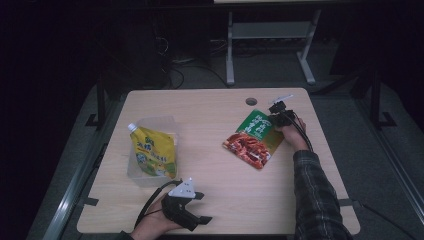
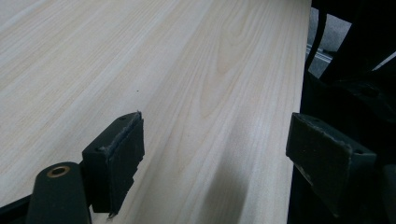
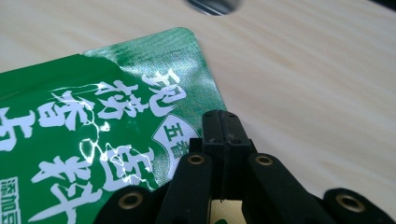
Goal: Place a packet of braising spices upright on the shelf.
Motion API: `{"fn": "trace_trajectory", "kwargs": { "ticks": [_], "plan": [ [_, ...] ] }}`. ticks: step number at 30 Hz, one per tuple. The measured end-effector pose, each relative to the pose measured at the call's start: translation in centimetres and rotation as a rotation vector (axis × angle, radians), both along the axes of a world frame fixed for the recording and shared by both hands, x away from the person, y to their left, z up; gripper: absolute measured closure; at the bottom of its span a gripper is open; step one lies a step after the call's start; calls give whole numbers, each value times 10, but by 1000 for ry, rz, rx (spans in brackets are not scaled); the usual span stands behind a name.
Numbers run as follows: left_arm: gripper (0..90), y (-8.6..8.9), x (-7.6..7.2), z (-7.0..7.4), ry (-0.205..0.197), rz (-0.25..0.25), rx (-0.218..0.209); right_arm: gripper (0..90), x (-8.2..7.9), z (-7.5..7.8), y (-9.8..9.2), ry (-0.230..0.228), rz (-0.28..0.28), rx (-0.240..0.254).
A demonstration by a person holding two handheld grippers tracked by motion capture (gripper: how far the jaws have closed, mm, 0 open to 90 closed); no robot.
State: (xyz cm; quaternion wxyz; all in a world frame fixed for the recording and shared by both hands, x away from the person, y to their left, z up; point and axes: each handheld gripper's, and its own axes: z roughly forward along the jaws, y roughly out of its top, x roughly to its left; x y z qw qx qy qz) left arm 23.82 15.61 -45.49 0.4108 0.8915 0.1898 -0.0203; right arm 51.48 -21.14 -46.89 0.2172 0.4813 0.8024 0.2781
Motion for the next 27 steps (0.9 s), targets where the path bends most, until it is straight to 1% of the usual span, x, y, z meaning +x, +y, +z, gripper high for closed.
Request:
{"fn": "trace_trajectory", "kwargs": {
  "ticks": [1, 2, 3, 6, 8, 10, 14, 15, 18, 20, 21, 24, 26, 27],
  "plan": [
    [189, 0, 0, 0, 0, -3, 1, 900, -3, 0, 1, 3, 13, 9],
    [190, -1, 0, 0, 0, -3, -1, 900, -7, 0, 3, 7, 38, 32],
    [191, -1, 0, 0, 1, -2, -3, 900, -11, -1, 5, 5, 58, 37],
    [190, -2, 0, 0, 1, 6, -9, 900, -23, 0, 12, 2, 102, 33],
    [190, -2, 0, 0, -2, 13, -14, 900, -33, 0, 17, -2, 142, 24],
    [190, -2, 0, 1, -7, 15, -17, 900, -44, 0, 22, -1, 183, 36],
    [189, -1, 0, 2, -12, 27, -25, 900, -63, -1, 29, -7, 243, 56],
    [189, -1, 0, 2, -15, 28, -27, 900, -67, -1, 31, -2, 255, 58],
    [189, -1, 0, 3, -22, 34, -30, 900, -78, 0, 37, -8, 294, 25],
    [189, 0, 0, 4, -28, 39, -33, 900, -86, 0, 40, -11, 308, 16],
    [189, 1, 0, 5, -30, 43, -35, 900, -91, 1, 41, -9, 327, 18],
    [189, 1, 1, 5, -33, 56, -35, 900, -104, 1, 44, -2, 353, 22],
    [188, 1, 0, 6, -40, 72, -34, 900, -112, 2, 45, 5, 371, 21],
    [187, 0, 1, 7, -46, 79, -30, 900, -115, 2, 46, 2, 375, 20]
  ]
}}
